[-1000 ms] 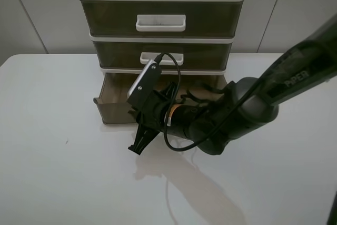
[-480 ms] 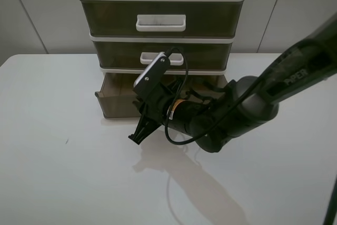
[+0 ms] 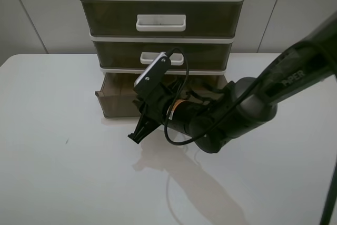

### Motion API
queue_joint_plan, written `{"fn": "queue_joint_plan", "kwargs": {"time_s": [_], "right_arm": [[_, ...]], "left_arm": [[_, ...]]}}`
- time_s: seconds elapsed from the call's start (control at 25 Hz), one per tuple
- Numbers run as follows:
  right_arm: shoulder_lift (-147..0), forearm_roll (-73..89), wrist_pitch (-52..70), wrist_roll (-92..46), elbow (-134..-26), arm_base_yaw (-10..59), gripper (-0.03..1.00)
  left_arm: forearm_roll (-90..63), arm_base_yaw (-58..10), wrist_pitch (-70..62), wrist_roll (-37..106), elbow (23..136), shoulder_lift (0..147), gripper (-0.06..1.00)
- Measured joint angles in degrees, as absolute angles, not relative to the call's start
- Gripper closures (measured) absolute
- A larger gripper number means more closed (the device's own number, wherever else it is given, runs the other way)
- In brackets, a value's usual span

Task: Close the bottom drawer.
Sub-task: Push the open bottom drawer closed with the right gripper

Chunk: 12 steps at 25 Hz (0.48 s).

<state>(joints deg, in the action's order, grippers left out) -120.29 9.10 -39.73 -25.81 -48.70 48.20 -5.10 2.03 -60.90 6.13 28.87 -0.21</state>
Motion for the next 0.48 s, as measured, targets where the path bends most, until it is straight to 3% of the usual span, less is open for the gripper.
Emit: {"fn": "queue_joint_plan", "kwargs": {"time_s": [0.48], "right_arm": [[-123.12, 12.08, -43.24, -25.83, -50.6, 47.97, 0.96]], "left_arm": [[-5.1, 2.03, -60.9, 6.13, 28.87, -0.21, 0.23]]}}
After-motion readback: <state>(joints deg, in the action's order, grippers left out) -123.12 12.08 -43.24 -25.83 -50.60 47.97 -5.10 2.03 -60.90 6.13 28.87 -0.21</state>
